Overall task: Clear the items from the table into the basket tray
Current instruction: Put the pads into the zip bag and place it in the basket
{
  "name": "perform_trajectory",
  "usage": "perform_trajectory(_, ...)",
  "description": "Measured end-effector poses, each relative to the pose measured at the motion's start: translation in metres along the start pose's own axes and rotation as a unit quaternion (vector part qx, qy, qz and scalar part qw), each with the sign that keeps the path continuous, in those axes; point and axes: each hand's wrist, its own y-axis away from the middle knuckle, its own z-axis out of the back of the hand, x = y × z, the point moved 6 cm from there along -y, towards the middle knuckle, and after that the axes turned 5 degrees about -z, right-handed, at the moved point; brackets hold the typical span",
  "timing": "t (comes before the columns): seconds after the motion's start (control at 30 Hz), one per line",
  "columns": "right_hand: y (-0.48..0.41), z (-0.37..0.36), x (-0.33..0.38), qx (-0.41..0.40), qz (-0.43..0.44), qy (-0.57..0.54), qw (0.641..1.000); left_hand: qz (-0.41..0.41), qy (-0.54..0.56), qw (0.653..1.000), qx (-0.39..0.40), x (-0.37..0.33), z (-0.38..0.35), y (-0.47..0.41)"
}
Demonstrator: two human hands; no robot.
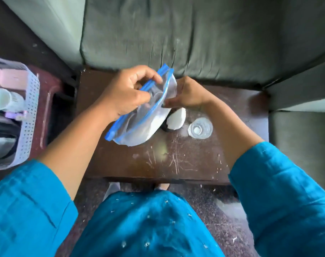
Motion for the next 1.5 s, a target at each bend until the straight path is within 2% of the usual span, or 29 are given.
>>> perform_trajectory(0.13, 0.035, 0.048, 0.054, -0.095, 0.033, -0.106, 0.989, -0.028, 0.211, 0.973, -0.093, -0.050, 0.059, 0.008)
perform_trajectory(0.27, 0.074, 0.083, 0.108, -0.167, 0.098, -0.263, 0.945, -0.050, 0.260, 0.960, -0.088, -0.093, 0.092, 0.021)
perform_trajectory(0.37, 0.098, 0.098, 0.148, -0.200, 0.135, -0.314, 0.918, -0.088, 0.241, 0.963, -0.076, -0.136, 0.094, 0.021)
perform_trajectory(0.47, 0.122, 0.111, 0.181, -0.237, 0.164, -0.318, 0.903, -0.149, 0.210, 0.955, -0.149, -0.181, 0.101, 0.015)
perform_trajectory(0.53, 0.137, 0.118, 0.195, -0.260, 0.193, -0.350, 0.879, -0.192, 0.185, 0.947, -0.180, -0.207, 0.107, 0.015)
perform_trajectory(0.67, 0.166, 0.136, 0.212, -0.346, 0.211, -0.364, 0.839, -0.241, 0.129, 0.953, -0.134, -0.242, 0.105, 0.017)
perform_trajectory(0.77, 0.182, 0.145, 0.215, -0.383, 0.204, -0.353, 0.829, -0.238, 0.141, 0.955, -0.107, -0.258, 0.098, 0.018)
perform_trajectory(0.83, 0.191, 0.147, 0.215, -0.387, 0.210, -0.361, 0.822, -0.245, 0.146, 0.952, -0.115, -0.264, 0.099, 0.017)
perform_trajectory(0.93, 0.202, 0.152, 0.215, -0.401, 0.223, -0.366, 0.810, -0.264, 0.101, 0.950, -0.131, -0.273, 0.104, 0.015)
perform_trajectory(1.03, 0.208, 0.157, 0.214, -0.419, 0.230, -0.375, 0.795, -0.285, 0.076, 0.949, -0.114, -0.282, 0.104, 0.012)
perform_trajectory(1.23, 0.209, 0.166, 0.209, -0.472, 0.213, -0.364, 0.774, -0.345, 0.053, 0.922, -0.166, -0.297, 0.104, 0.014)
perform_trajectory(1.4, 0.206, 0.167, 0.213, -0.457, 0.231, -0.368, 0.776, -0.330, 0.068, 0.927, -0.165, -0.298, 0.113, 0.012)
perform_trajectory(1.5, 0.201, 0.163, 0.217, -0.432, 0.247, -0.406, 0.766, -0.335, 0.058, 0.927, -0.156, -0.298, 0.115, 0.013)
